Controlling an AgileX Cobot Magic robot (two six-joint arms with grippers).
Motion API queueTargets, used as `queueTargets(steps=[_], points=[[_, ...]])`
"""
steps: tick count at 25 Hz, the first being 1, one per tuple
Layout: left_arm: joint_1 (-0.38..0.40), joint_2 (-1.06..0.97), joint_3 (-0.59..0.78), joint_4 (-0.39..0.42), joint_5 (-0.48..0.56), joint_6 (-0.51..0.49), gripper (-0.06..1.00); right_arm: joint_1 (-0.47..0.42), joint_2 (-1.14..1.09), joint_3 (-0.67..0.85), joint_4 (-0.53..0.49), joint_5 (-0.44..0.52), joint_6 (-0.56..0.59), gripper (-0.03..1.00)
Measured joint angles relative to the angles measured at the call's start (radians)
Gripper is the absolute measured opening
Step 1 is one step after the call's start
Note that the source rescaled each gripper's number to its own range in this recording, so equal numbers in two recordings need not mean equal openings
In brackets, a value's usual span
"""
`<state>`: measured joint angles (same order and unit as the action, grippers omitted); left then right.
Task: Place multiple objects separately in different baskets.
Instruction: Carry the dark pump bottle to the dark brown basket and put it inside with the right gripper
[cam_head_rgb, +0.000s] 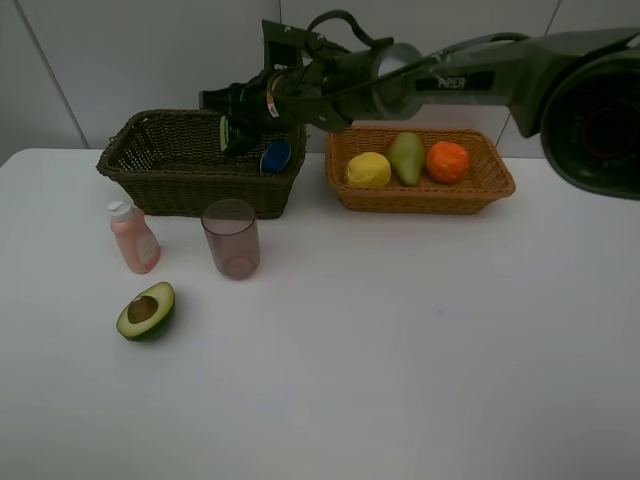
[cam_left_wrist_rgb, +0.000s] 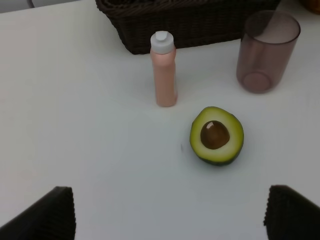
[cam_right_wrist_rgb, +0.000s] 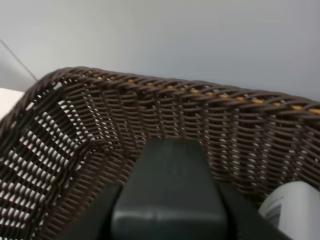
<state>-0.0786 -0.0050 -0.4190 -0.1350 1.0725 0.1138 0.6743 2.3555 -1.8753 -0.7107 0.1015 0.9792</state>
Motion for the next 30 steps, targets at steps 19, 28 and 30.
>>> queueTargets(steps=[19,28,30], points=[[0.0,0.0,0.0,-0.001,0.0,0.0,1.0,0.0,0.019,-0.007,0.003,0.034,-0.004,0.06],[0.0,0.0,0.0,-0.001,0.0,0.0,1.0,0.002,0.023,-0.011,-0.026,0.052,-0.004,0.68],[0.0,0.0,0.0,-0.001,0.0,0.0,1.0,0.002,0.025,-0.011,-0.045,0.068,-0.004,0.89]])
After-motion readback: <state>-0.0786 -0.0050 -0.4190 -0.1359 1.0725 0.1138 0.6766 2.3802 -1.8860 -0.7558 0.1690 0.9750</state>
